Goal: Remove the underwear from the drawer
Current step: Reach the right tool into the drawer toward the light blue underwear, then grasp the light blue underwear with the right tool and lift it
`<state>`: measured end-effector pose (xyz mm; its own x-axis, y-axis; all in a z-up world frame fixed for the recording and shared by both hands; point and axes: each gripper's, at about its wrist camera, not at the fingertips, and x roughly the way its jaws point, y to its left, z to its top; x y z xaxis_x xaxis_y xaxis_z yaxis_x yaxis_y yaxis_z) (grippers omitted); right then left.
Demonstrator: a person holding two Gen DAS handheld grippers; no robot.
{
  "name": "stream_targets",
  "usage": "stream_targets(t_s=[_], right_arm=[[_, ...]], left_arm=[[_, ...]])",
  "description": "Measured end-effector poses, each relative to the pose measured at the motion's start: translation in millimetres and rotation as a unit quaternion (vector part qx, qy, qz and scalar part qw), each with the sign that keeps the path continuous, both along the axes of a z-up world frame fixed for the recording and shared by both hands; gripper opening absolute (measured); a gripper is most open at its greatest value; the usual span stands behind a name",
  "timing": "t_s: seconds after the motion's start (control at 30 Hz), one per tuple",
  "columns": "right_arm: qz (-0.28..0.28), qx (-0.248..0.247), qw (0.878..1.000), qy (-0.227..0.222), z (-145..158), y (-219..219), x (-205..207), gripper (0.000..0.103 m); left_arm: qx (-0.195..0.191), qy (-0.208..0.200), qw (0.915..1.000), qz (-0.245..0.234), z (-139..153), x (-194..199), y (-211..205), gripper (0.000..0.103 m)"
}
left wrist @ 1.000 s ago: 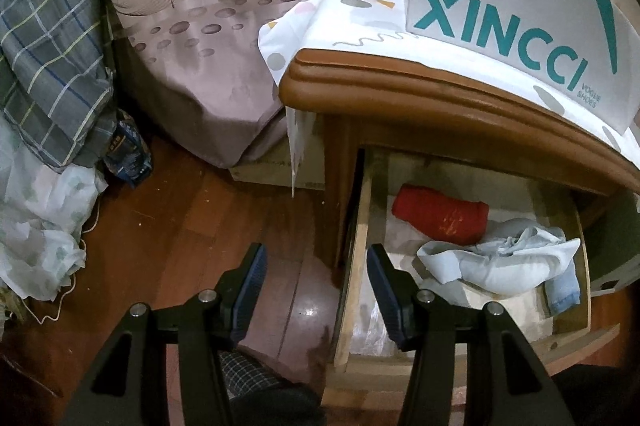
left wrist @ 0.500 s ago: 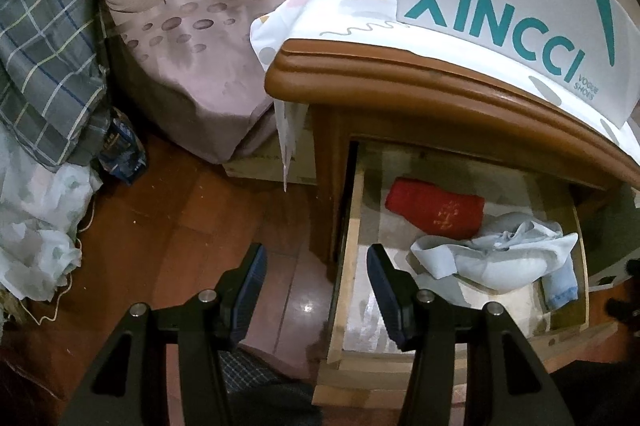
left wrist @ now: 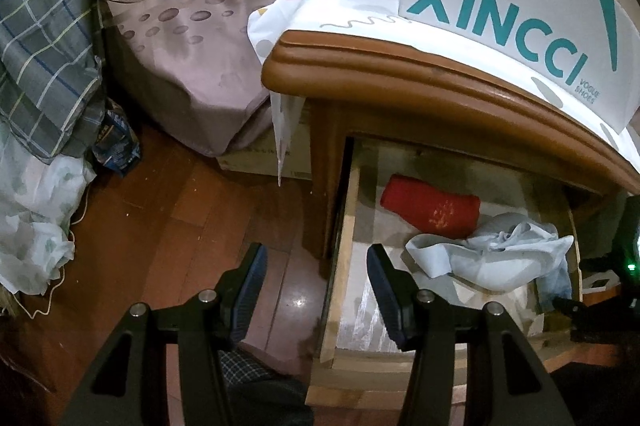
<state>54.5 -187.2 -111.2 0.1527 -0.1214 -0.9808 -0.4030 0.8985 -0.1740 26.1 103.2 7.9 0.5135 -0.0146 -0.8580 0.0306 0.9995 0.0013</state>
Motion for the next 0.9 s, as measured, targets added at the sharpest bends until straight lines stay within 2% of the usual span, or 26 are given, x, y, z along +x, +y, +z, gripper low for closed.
stream_targets(t_s=[0.27, 0.43, 0.7, 0.9], right_arm=[[0.052, -0.043, 0.997, 0.03, -33, 12, 20, 0.065], [0.075, -0.07, 0.994, 0.032, -48, 17, 31, 0.07], [0.097, -0.107, 0.989, 0.036, -63, 14, 42, 0.07], [0.138, -0.143, 0.979, 0.035, -73, 22, 37, 0.069]], left_arm=[[-0.004, 0.011, 0.9999, 0.0, -5, 3, -1, 0.053], [0.004, 0.014, 0.9999, -0.006, -8, 3, -5, 0.053], [0.018, 0.014, 0.9996, -0.014, -10, 2, -12, 0.053], [0.022, 0.016, 0.9995, -0.016, -12, 2, -12, 0.053]])
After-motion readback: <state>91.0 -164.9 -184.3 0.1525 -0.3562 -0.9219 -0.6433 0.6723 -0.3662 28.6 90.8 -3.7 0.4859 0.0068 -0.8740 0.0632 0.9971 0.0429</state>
